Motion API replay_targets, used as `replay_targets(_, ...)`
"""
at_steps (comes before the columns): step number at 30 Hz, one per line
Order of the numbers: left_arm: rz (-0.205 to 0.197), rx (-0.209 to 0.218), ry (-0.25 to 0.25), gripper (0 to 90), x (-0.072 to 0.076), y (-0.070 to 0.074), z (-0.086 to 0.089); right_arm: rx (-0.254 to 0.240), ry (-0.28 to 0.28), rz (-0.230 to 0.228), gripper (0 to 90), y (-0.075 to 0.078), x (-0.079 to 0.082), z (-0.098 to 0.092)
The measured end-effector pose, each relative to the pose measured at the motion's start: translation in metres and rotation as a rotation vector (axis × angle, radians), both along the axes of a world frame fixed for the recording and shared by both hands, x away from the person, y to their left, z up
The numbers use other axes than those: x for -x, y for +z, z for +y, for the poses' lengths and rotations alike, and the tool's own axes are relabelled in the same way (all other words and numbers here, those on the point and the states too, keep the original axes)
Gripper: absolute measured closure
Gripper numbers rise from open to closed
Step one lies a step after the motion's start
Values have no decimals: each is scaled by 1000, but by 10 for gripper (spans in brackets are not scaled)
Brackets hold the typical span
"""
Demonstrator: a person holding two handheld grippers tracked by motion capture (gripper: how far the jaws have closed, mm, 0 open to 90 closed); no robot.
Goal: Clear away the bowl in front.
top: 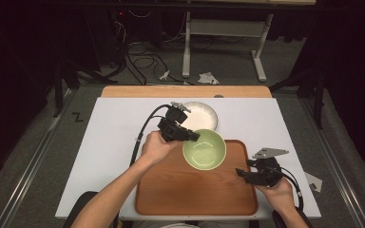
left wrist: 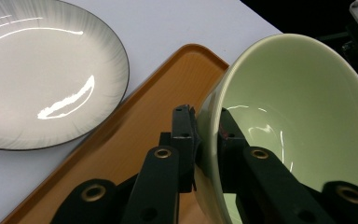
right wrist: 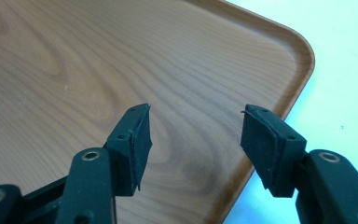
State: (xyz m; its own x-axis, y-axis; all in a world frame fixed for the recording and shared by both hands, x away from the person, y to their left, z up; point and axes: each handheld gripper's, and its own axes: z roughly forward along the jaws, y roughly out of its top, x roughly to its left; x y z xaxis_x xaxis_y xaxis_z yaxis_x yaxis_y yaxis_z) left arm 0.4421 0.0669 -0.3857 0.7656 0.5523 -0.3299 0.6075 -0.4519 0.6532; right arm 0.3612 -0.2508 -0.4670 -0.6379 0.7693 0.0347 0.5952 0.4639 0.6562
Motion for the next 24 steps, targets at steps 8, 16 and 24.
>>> replay_targets(8, 1, 2, -11, 813, 6, -3, 2, 0, -2, 3, 429, 0, 0, 0)
replay_targets(16, 10, 2, -19, 814, 11, -10, 3, 0, 0, 0, 430, 0, 0, 0)
replay_targets(24, 18, -8, -27, 813, 17, -19, 4, 2, 0, -1, 429, 0, 0, 0)
